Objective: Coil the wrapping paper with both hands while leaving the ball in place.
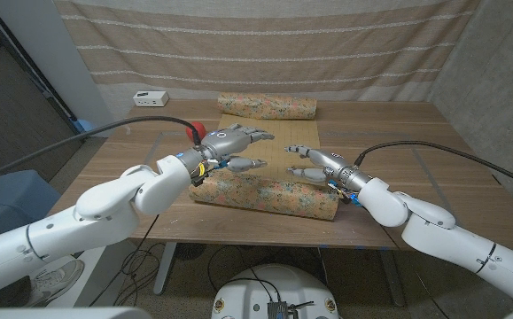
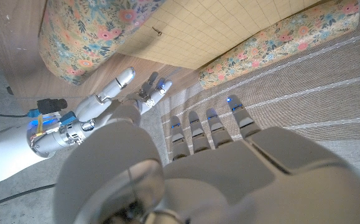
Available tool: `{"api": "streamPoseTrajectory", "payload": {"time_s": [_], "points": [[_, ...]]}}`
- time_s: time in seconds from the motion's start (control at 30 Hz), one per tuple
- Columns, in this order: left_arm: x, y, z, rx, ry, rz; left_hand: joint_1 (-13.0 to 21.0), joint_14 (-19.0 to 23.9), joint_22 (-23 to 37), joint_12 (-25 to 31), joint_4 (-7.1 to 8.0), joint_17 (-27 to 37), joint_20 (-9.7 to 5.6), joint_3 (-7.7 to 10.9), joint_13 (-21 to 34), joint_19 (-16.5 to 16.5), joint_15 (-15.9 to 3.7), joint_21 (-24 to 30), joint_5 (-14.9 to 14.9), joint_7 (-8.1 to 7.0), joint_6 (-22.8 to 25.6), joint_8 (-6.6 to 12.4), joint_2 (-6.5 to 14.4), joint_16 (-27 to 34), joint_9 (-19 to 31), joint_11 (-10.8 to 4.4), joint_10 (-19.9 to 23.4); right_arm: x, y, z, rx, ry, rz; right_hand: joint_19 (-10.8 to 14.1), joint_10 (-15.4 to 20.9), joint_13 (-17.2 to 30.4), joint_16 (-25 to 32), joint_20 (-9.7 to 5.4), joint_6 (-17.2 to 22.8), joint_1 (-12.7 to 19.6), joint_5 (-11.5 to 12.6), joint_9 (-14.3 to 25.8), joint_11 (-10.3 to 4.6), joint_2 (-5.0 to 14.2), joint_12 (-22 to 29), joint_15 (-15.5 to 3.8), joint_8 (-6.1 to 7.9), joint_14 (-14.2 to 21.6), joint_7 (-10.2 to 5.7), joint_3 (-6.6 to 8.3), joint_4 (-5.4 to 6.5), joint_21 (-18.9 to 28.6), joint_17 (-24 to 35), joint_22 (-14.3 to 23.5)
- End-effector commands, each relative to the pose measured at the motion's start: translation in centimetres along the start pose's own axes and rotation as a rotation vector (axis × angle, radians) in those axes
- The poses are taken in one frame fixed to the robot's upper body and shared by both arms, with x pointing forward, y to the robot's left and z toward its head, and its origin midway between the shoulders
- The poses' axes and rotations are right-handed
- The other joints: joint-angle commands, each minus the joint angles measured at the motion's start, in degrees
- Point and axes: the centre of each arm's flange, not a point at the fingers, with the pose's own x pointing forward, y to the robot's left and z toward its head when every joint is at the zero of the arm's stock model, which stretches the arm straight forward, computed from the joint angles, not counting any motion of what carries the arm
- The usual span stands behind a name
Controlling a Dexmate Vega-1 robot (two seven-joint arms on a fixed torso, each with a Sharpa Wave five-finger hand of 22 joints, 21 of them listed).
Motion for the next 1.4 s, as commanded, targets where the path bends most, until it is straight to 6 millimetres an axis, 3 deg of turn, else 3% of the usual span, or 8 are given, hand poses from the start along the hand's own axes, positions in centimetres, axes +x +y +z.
{"api": "streamPoseTrajectory", "payload": {"time_s": [0.03,0.2,0.33,0.4,0.6,0.87,1.13,1.4], "points": [[-1.2,-2.1,1.3,0.022,-0.028,-0.031,1.33,4.97,-0.03,1.33,-1.8,-0.09,-0.37,-0.93,-0.68,3.69,-1.7,0.22,-0.21,-0.42,8.42,1.52,-3.95,0.57,0.24,-0.89,5.96,-1.0,-0.7,1.2,-0.016,-0.041,-0.184,-0.64,-0.15,0.06,0.16,0.12,0.5,-1.0,-0.42,0.14,-0.09,-0.12,0.37,0.23,0.34,-0.49,-0.03,0.11,0.72,-0.17,0.19,0.08],[-1.5,-2.7,2.0,0.1,-0.015,-0.048,5.26,10.34,0.15,2.08,-2.17,0.22,-1.58,-1.4,-0.69,8.61,-3.64,1.28,0.19,-1.19,14.8,2.7,-5.89,1.66,0.5,-1.85,10.0,-1.3,-1.2,1.8,-0.025,-0.057,-0.262,-0.93,0.14,0.02,0.1,0.43,1.22,-0.97,-0.73,0.12,-0.35,-0.73,0.54,0.26,0.58,-0.39,-0.23,0.17,0.46,-0.14,-0.14,0.04],[-2.0,-2.7,2.4,0.133,-0.005,-0.051,9.71,16.73,0.5,5.83,-1.75,2.13,-3.06,-2.23,1.44,11.92,-5.49,2.22,0.22,-1.25,22.8,6.25,-5.31,4.66,1.64,-2.45,18.17,-1.7,-1.7,2.4,-0.046,-0.084,-0.317,-0.03,2.1,-0.07,0.72,0.63,2.58,0.35,-1.06,0.1,-0.28,-1.12,1.26,-0.18,0.93,1.74,-0.12,0.99,-0.86,0.41,-0.87,-0.03],[-2.4,-2.6,2.4,0.142,0.007,-0.044,11.12,18.16,0.65,7.97,-1.63,3.59,-3.29,-2.89,2.98,12.23,-5.6,2.41,0.17,0.28,24.87,7.87,-4.92,5.99,2.46,-2.08,20.41,-2.1,-1.9,2.8,-0.055,-0.113,-0.35,3.09,6.18,-0.12,2.08,0.89,5.45,1.83,-1.43,0.08,-0.11,-1.35,2.53,-1.65,1.59,5.97,0.67,2.06,-2.47,1.64,-1.59,-0.06],[-3.2,-2.6,1.7,0.143,0.055,-0.046,12.14,19.03,0.8,9.02,-1.58,4.73,-2.43,-3.6,4.18,13.55,-5.86,3.06,0.07,0.06,26.17,9.02,-4.89,7.01,3.07,-2.41,20.48,-3.5,-2.8,4.0,-0.107,-0.205,-0.348,10.77,19.99,0.11,7.37,0.94,19.86,5.51,-1.25,0.12,-1.55,-2.5,6.19,-5.65,5.21,20.93,-0.23,4.53,-7.14,4.26,-1.57,0.21],[-4.1,-3.6,1.4,0.183,0.107,-0.063,12.41,20.02,1.05,10.11,-1.35,6.15,-2.4,-5.6,5.72,15.51,-6.19,4.2,-0.02,1.42,25.06,9.61,-6.33,8.27,3.91,-3.09,20.14,-5.2,-2.5,5.4,-0.164,-0.221,-0.175,15.95,31.36,1.33,12.49,0.84,31.38,8.09,-0.78,0.23,-0.46,-3.88,10.24,-7.19,8.45,30.24,0.3,5.21,-10.0,6.52,1.38,0.61],[-5.0,-3.9,1.6,0.233,0.134,-0.072,10.41,18.64,1.2,10.09,-0.46,6.84,-1.13,-8.54,7.34,14.9,-5.21,4.35,0.62,1.84,22.06,9.7,-9.42,7.72,4.93,-2.68,16.94,-5.8,-1.2,6.3,-0.271,-0.201,0.005,13.48,26.41,1.38,8.51,2.18,28.32,5.4,-0.32,0.05,-1.75,-7.94,7.82,-6.06,5.83,23.45,-1.24,3.16,-9.3,5.81,1.14,0.73],[-5.4,-4.9,1.8,0.3,0.151,-0.068,10.65,16.2,1.26,8.23,-0.31,6.72,-0.49,-9.88,8.94,14.3,-4.77,4.5,2.05,-0.77,12.16,7.13,-10.88,5.47,5.58,-2.33,9.22,-5.7,0.8,6.8,-0.364,-0.214,0.058,11.84,21.84,1.24,6.53,1.83,21.52,6.36,1.31,0.04,-3.57,-9.91,5.41,-6.86,1.96,20.41,-3.87,2.6,-9.96,5.16,0.97,0.67]]}}
